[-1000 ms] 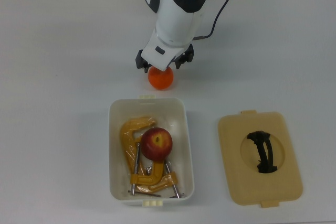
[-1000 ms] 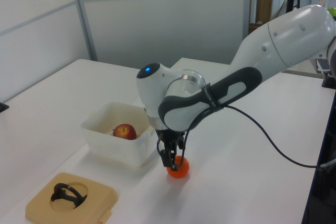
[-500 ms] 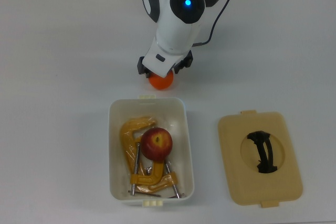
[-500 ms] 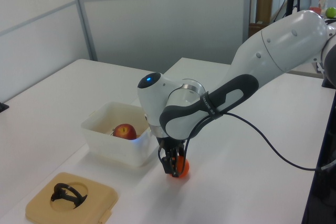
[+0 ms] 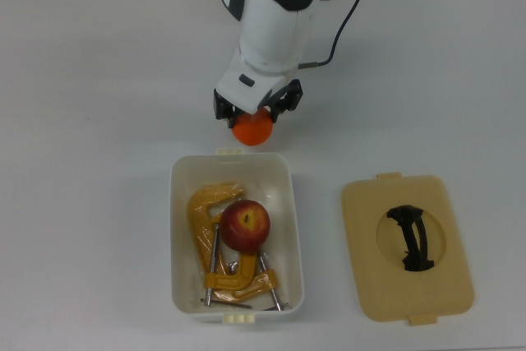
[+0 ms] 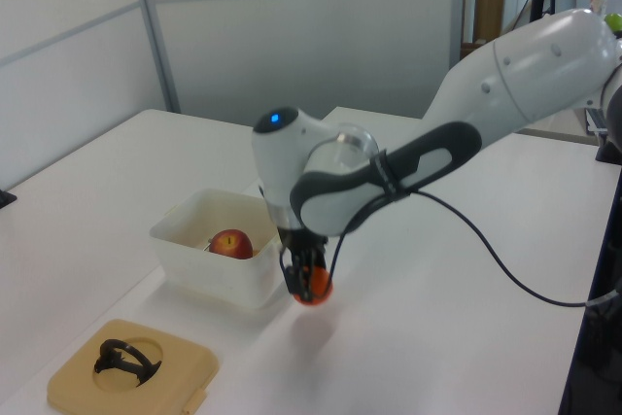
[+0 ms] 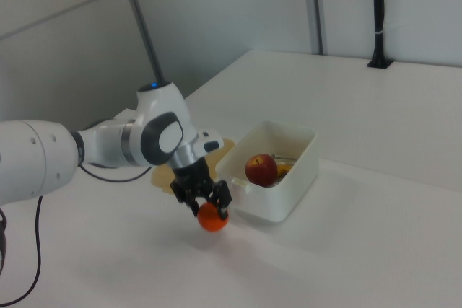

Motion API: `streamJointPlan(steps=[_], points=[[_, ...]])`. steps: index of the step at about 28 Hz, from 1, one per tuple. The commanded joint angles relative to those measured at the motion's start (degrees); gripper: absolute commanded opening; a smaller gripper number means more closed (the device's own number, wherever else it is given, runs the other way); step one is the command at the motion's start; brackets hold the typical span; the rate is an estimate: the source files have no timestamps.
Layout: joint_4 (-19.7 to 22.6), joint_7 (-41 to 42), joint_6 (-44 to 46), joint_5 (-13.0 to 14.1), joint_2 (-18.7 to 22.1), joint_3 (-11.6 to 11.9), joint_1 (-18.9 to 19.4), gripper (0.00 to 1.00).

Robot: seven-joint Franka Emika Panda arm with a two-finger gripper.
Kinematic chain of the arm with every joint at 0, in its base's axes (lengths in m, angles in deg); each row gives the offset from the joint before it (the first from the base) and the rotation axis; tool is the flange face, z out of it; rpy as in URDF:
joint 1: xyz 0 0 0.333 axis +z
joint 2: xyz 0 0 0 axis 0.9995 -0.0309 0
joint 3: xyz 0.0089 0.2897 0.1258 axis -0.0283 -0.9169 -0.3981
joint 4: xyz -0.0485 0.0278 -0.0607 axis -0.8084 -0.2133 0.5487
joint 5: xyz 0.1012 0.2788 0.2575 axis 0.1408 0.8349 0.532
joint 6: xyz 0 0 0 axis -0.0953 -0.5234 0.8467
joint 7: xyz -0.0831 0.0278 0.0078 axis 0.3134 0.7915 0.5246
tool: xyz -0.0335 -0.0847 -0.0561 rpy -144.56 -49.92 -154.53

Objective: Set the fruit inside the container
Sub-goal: 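Lift the mandarin and carry it over the white container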

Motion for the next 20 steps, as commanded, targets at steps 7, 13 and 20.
streamJointPlan(steps=[7, 13, 20], points=[[-12.93, -2.41, 4.13, -0.15, 1.72, 0.92, -1.64, 0.37], [-14.43, -12.43, -12.28, -1.21, -0.74, 1.36, -2.35, 0.41], [-14.25, -17.71, -16.97, -4.29, -3.29, 1.45, -2.17, 1.0]])
